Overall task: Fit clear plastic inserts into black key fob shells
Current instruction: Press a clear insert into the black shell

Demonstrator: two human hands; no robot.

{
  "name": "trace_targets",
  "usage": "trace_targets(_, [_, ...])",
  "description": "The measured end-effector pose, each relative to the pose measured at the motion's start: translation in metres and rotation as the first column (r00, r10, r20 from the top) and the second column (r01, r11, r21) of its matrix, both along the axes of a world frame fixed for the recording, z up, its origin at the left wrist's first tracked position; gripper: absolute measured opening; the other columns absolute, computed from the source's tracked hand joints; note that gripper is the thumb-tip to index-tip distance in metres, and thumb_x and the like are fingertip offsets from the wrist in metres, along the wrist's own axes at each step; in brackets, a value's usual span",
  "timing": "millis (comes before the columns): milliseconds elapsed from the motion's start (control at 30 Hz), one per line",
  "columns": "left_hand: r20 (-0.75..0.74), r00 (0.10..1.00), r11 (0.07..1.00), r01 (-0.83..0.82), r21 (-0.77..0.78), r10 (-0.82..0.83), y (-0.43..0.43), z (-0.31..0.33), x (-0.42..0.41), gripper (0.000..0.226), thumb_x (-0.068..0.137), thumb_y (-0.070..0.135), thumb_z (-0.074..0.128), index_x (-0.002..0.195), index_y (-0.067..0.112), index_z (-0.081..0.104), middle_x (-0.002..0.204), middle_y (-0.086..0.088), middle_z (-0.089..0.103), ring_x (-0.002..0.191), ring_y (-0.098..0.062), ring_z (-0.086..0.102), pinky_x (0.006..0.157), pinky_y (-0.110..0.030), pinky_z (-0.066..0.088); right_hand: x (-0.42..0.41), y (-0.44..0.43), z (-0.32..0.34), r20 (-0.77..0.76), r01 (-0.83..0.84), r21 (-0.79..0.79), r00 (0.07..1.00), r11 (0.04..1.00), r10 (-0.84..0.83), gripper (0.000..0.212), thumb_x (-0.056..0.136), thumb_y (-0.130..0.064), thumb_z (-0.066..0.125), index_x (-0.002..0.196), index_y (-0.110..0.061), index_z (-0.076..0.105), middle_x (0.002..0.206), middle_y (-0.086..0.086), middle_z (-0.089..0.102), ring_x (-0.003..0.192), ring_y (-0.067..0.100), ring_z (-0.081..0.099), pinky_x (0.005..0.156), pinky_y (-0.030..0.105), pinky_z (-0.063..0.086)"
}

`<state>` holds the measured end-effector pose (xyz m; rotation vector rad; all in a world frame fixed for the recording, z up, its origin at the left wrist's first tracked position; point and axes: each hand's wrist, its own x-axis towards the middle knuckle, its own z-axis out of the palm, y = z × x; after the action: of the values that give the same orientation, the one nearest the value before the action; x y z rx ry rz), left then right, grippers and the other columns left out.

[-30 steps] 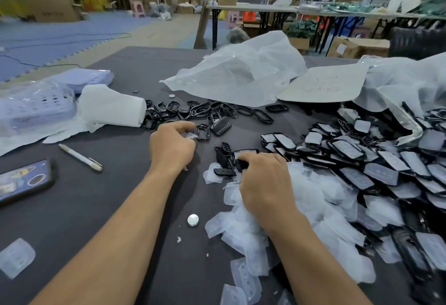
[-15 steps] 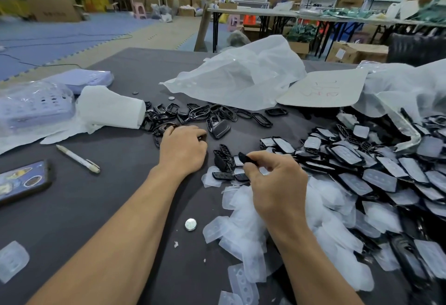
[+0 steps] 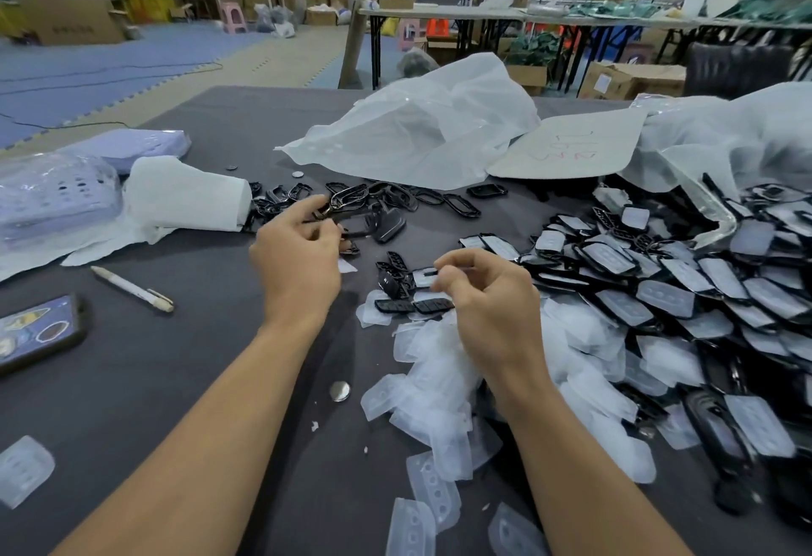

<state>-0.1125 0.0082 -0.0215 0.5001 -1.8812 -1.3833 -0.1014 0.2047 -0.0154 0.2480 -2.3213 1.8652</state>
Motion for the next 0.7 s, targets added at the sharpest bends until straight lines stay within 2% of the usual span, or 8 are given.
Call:
trace_targets(100, [0.019,0.994,0.970,0.101,0.222,-0.108,0.019,-0.008,0.021,0.042,0.082,0.005,0.070,0.119,0.025,0.074,0.076,0.002,0.080,0.075,-0.017,0.080,0.080,-0.038,0.064,0.001,0.002,0.003,0.018,-0.014,-0.082,1.000,0.997,0.015,0.020,0.092,-0.012,0.068,0.079,-0.024,0.077,0.071,-0.012,0.073,0.063,0.005,0.062,0.062,0.022,0.051])
trace_targets(167, [0.048,0.983,0.939,0.152,0.309,-0.175,0.030,-0.015,0.034,0.041,0.076,0.005,0.076,0.113,0.025,0.077,0.078,-0.002,0.080,0.074,-0.018,0.079,0.074,-0.034,0.064,0.000,0.004,0.004,0.048,-0.004,-0.133,0.999,0.991,0.010,0.027,0.089,0.000,0.064,0.081,-0.023,0.077,0.067,-0.008,0.069,0.060,0.011,0.054,0.058,0.027,0.046])
trace_targets(233, [0.093,0.967,0.925,0.197,0.326,-0.238,0.038,-0.017,0.043,0.029,0.079,0.003,0.082,0.102,0.021,0.080,0.077,-0.004,0.080,0.069,-0.018,0.078,0.065,-0.029,0.063,-0.002,0.005,0.004,0.061,0.008,-0.176,0.998,0.984,0.002,0.032,0.090,0.004,0.060,0.090,-0.024,0.075,0.062,-0.001,0.061,0.059,0.018,0.046,0.052,0.026,0.040])
trace_targets(300, [0.122,0.954,0.913,0.218,0.346,-0.274,0.041,-0.015,0.045,0.020,0.083,-0.001,0.080,0.091,0.018,0.081,0.076,-0.005,0.080,0.069,-0.021,0.079,0.063,-0.030,0.064,-0.003,0.006,0.005,0.069,0.022,-0.211,0.998,0.977,-0.008,0.033,0.092,0.005,0.059,0.099,-0.025,0.070,0.062,0.004,0.056,0.060,0.017,0.043,0.048,0.022,0.037])
trace_targets(367, [0.139,0.954,0.914,0.205,0.350,-0.267,0.043,-0.012,0.040,0.021,0.086,-0.003,0.077,0.088,0.017,0.080,0.076,-0.006,0.080,0.070,-0.022,0.079,0.064,-0.030,0.064,-0.004,0.006,0.007,0.093,0.027,-0.240,0.996,0.970,-0.004,0.026,0.093,0.003,0.061,0.098,-0.022,0.069,0.064,0.006,0.062,0.060,0.017,0.049,0.053,0.025,0.041])
trace_targets(433, [0.138,0.956,0.908,0.193,0.372,-0.260,0.044,-0.009,0.034,0.019,0.087,-0.003,0.075,0.089,0.016,0.078,0.076,-0.005,0.080,0.068,-0.020,0.078,0.063,-0.029,0.063,-0.005,0.005,0.007,0.115,0.034,-0.230,0.993,0.973,-0.007,0.021,0.094,0.001,0.062,0.092,-0.019,0.069,0.063,0.000,0.067,0.058,0.012,0.054,0.056,0.027,0.046])
trace_targets(567, [0.130,0.954,0.913,0.212,0.348,-0.271,0.046,-0.011,0.031,0.019,0.085,0.000,0.077,0.089,0.019,0.078,0.075,-0.004,0.080,0.068,-0.018,0.078,0.063,-0.029,0.063,-0.005,0.006,0.005,0.116,0.051,-0.216,0.993,0.975,-0.026,0.014,0.094,-0.003,0.063,0.093,-0.016,0.064,0.060,-0.002,0.069,0.053,0.008,0.064,0.048,0.018,0.044])
trace_targets(700, [0.132,0.953,0.934,0.230,0.272,-0.273,0.048,-0.016,0.032,0.018,0.082,0.005,0.080,0.087,0.022,0.080,0.076,-0.001,0.080,0.073,-0.019,0.079,0.071,-0.033,0.062,-0.003,0.008,0.003,0.105,0.049,-0.183,0.994,0.982,-0.030,0.017,0.095,-0.003,0.059,0.095,-0.020,0.054,0.056,-0.005,0.068,0.057,0.015,0.073,0.051,0.029,0.048])
